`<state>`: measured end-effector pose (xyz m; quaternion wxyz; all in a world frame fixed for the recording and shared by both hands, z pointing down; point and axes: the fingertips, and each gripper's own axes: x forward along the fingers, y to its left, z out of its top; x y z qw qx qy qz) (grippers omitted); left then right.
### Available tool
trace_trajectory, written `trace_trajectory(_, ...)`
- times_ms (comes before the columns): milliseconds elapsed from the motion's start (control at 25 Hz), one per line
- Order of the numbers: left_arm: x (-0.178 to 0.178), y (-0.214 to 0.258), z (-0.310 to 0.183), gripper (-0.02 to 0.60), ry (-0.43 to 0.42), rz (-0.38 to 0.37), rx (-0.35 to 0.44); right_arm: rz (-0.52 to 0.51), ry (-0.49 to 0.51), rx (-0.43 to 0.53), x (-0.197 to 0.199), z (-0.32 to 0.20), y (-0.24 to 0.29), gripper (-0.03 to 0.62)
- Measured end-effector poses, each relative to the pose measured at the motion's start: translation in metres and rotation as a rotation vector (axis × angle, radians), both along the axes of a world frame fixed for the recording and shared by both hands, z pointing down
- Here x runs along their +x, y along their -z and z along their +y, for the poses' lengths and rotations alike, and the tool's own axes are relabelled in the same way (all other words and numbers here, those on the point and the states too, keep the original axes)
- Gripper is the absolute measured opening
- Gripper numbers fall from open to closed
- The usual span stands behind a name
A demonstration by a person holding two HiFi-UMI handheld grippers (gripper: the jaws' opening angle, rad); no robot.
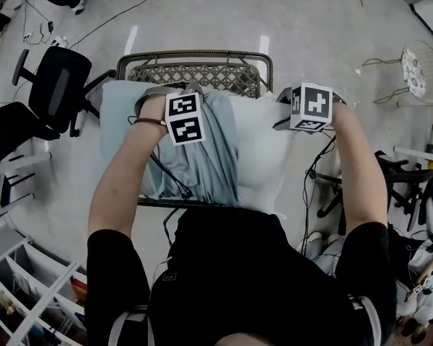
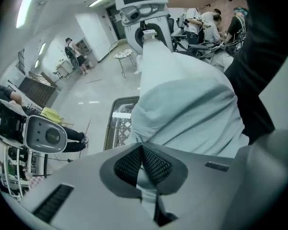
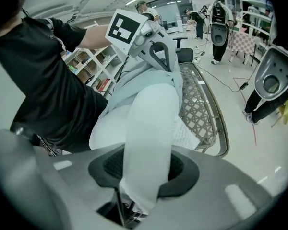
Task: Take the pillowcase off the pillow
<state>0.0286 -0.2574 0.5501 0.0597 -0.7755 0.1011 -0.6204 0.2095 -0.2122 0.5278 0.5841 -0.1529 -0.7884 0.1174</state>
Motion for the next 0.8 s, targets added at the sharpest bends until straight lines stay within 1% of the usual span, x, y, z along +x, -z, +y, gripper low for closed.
trace_trajectory(80, -0.015, 0.000, 0.000, 0.005, 0.029, -0.006, 0.006, -0.016, -0.030, 0.011, 0.006, -0.010, -0.003, 0.170)
trace_trajectory(120, -0.023, -0.001, -0.002, 0.005, 0.049, -0.009, 0.016, -0.026, -0.046, 0.032, 0.007, -0.018, -0.006, 0.171)
trace_trajectory(200, -0.035, -0.003, -0.012, 0.005, 0.101, -0.010, 0.055, -0.037, -0.077, 0.108, 0.002, -0.039, -0.016, 0.174)
trace_trajectory(280, -0.039, -0.007, -0.023, 0.006, 0.160, -0.001, 0.114, -0.008, -0.100, 0.209, -0.006, -0.059, -0.031, 0.195)
trace_trajectory(360, -0.035, -0.010, -0.024, 0.006, 0.202, 0.019, 0.153, 0.045, -0.121, 0.285, -0.012, -0.067, -0.047, 0.256)
trace_trajectory(400, -0.032, -0.011, -0.020, 0.008, 0.214, 0.033, 0.157, 0.069, -0.139, 0.307, -0.013, -0.066, -0.054, 0.271)
trace_trajectory(480, -0.026, -0.011, -0.009, 0.008, 0.229, 0.073, 0.142, 0.102, -0.195, 0.349, -0.009, -0.062, -0.063, 0.308)
trace_trajectory(560, -0.024, -0.008, 0.003, 0.008, 0.243, 0.121, 0.123, 0.114, -0.269, 0.424, -0.002, -0.061, -0.063, 0.317)
trace_trajectory(680, -0.017, 0.001, 0.025, 0.016, 0.248, 0.190, 0.105, 0.108, -0.370, 0.540, 0.005, -0.051, -0.049, 0.318)
trace_trajectory(720, -0.012, 0.004, 0.034, 0.022, 0.239, 0.208, 0.103, 0.104, -0.391, 0.564, 0.006, -0.043, -0.044, 0.318)
trace_trajectory(800, 0.001, 0.007, 0.055, 0.035, 0.211, 0.232, 0.096, 0.084, -0.411, 0.567, 0.007, -0.018, -0.035, 0.318)
